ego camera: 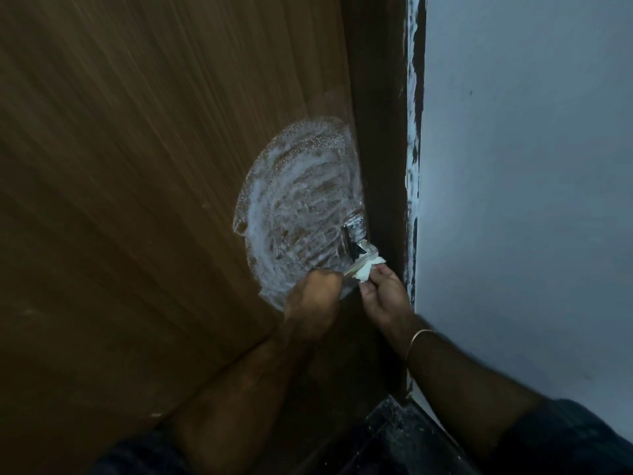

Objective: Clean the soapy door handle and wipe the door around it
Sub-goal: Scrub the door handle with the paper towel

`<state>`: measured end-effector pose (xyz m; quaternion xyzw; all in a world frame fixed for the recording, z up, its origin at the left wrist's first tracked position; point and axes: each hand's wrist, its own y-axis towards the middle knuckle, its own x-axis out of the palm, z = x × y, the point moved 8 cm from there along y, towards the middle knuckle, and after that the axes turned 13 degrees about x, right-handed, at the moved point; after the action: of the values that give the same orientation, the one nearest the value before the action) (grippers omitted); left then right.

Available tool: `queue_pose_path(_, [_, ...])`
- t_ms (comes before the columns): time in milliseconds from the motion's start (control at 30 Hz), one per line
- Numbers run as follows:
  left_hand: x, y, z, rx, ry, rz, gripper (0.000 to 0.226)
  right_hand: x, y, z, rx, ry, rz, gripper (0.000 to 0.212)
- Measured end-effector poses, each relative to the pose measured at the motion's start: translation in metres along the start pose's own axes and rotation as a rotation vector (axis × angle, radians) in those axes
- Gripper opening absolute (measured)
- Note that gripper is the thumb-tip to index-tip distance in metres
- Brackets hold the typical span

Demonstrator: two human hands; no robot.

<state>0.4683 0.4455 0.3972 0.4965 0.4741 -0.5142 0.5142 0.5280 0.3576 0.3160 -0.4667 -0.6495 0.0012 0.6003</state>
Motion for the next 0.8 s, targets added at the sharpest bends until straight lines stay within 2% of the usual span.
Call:
queue_pose_path(133, [-0.003,-0.001,0.0,-0.013,-0.042,0.078,0.016,0.003,0.0,-0.004,-0.01,0.019,0.023,0.042])
queue_pose_path(367, [-0.006,0.0,0.002,-0.004,-0.094,0.063,0.022,0.001,-0.005,-0.007,-0.012,-0.025,0.026,0.045])
queue_pose_path(533, [-0.013,-0.001,0.001,-0.054,-0.159,0.094,0.018,0.001,-0.018,-0.01,-0.1,-0.077,0.083,0.04])
queue_pose_path(633, [-0.015,-0.002,0.003,-0.076,-0.19,0.11,0.018,0.003,-0.025,-0.013,-0.198,-0.215,0.14,0.032])
queue_pose_path(733, [-0.017,-0.003,0.004,-0.102,-0.178,0.11,0.018,0.0,-0.025,-0.034,-0.369,-0.284,0.309,0.027])
queue_pose_path(800, [-0.02,-0.004,0.005,-0.106,-0.143,0.12,0.018,0.002,-0.028,-0.043,-0.47,-0.438,0.375,0.022])
